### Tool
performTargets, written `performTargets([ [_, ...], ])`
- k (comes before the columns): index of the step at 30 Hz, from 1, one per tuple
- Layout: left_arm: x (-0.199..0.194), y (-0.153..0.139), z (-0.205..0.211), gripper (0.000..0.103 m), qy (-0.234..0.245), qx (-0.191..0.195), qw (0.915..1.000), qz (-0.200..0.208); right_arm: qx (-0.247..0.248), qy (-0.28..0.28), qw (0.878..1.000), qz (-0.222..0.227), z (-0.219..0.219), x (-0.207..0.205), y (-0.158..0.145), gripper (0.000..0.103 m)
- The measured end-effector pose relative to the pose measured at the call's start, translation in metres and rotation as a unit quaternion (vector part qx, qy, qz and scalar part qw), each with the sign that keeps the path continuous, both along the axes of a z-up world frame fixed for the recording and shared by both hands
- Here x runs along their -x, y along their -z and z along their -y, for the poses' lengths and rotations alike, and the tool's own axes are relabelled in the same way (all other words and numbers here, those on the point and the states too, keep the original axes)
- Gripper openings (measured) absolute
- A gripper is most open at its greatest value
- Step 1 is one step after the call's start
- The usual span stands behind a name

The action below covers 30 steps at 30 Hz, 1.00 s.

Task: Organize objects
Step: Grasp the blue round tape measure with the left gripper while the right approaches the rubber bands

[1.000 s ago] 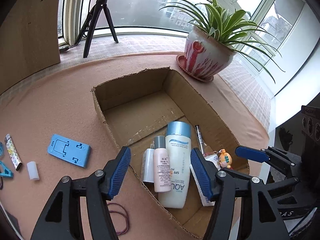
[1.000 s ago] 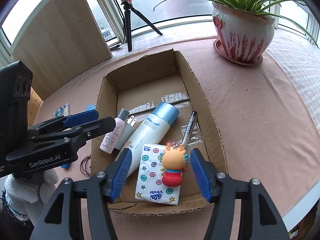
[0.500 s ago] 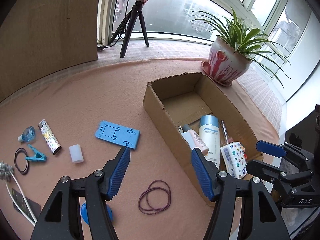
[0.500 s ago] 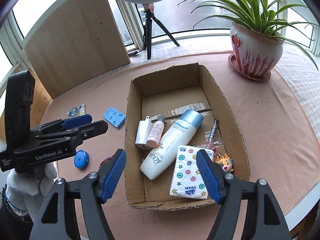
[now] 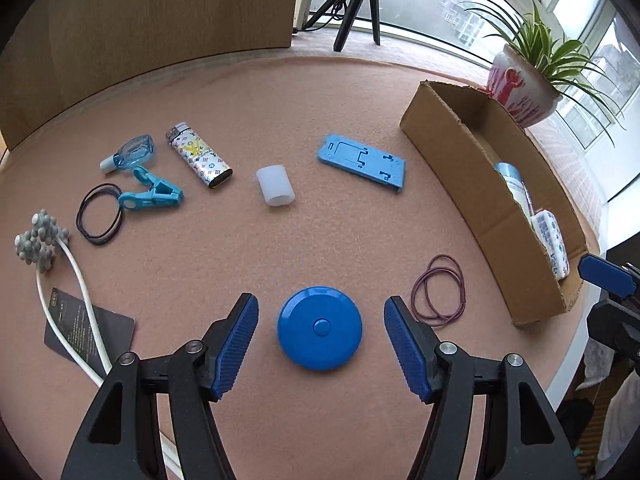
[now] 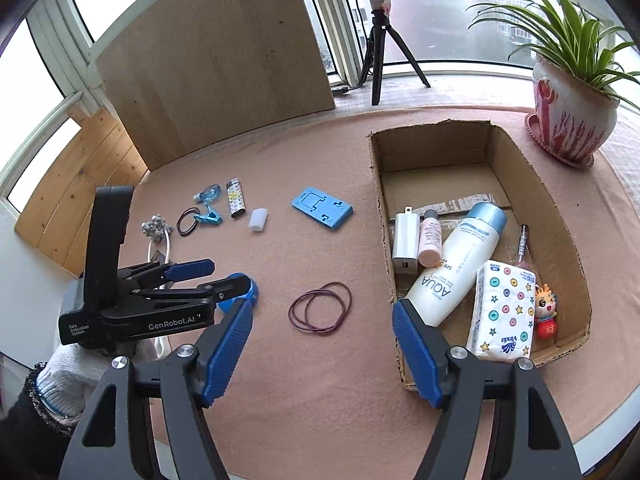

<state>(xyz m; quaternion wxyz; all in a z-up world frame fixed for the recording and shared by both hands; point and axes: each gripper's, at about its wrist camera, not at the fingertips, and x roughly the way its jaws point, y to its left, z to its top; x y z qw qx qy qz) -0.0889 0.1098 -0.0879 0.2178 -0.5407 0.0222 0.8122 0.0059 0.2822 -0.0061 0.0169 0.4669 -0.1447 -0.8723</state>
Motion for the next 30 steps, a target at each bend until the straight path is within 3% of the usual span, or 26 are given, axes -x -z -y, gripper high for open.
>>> performTargets([
  [6,-0.007,0.011,-0.003,0.069,0.018,0.018,0.9997,-0.002,-0.008,-0.025,0.999,0.037,0.033,0.004,0.029,0.069],
  [14,-0.004,0.019,-0.011,0.069,0.027,0.037,0.9990,-0.005,-0.034,-0.014,0.996,0.079,0.045,0.015,0.056,0.063],
  [20,-0.002,0.021,-0.016,0.054,0.031,0.057,0.9977,-0.018,-0.050,-0.002,0.994,0.096,0.046,0.026,0.069,0.063],
  [30,0.008,0.023,0.007,0.054,0.014,0.052,0.9984,-0.018,-0.074,0.011,0.990,0.119,0.049,0.048,0.089,0.061],
])
